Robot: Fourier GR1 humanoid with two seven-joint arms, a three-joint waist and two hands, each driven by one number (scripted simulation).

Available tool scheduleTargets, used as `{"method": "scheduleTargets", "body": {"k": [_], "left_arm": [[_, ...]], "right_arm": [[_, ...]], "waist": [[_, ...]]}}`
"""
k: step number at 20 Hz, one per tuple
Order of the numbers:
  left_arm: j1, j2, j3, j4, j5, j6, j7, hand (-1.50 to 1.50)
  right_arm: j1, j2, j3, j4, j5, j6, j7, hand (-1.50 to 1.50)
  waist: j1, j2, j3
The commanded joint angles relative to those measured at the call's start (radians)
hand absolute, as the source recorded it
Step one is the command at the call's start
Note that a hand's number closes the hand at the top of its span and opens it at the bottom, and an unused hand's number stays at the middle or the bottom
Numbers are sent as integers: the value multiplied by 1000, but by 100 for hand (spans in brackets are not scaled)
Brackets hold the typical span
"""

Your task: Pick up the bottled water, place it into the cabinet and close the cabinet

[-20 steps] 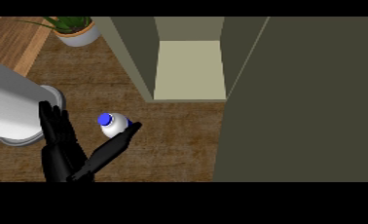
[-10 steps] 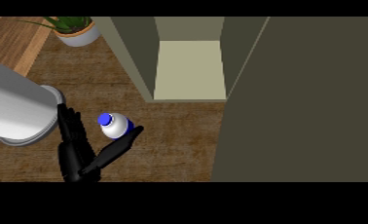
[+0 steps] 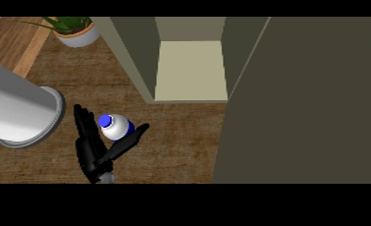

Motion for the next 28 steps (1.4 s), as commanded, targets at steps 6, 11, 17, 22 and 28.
{"method": "scheduleTargets", "body": {"k": [6,11,17,22,28], "left_arm": [[-79,-3,11,264,187,-14,-260,-150],[-57,-3,7,325,295,-61,-373,-150],[-96,-3,-8,500,434,-124,-540,-150],[-200,-3,25,569,469,-182,-560,-150],[-186,-3,46,635,507,-323,-655,150]], "right_arm": [[-14,-20,13,-107,87,-14,50,-150],[-21,-53,-7,-120,81,-1,74,-150],[-36,-20,33,-90,121,-33,89,-150],[17,-53,66,-157,105,-31,78,-150],[0,-72,10,-104,65,-30,33,-150]], "waist": [[2,1,0],[3,1,0],[0,1,-1],[-7,0,0],[0,2,0]]}}
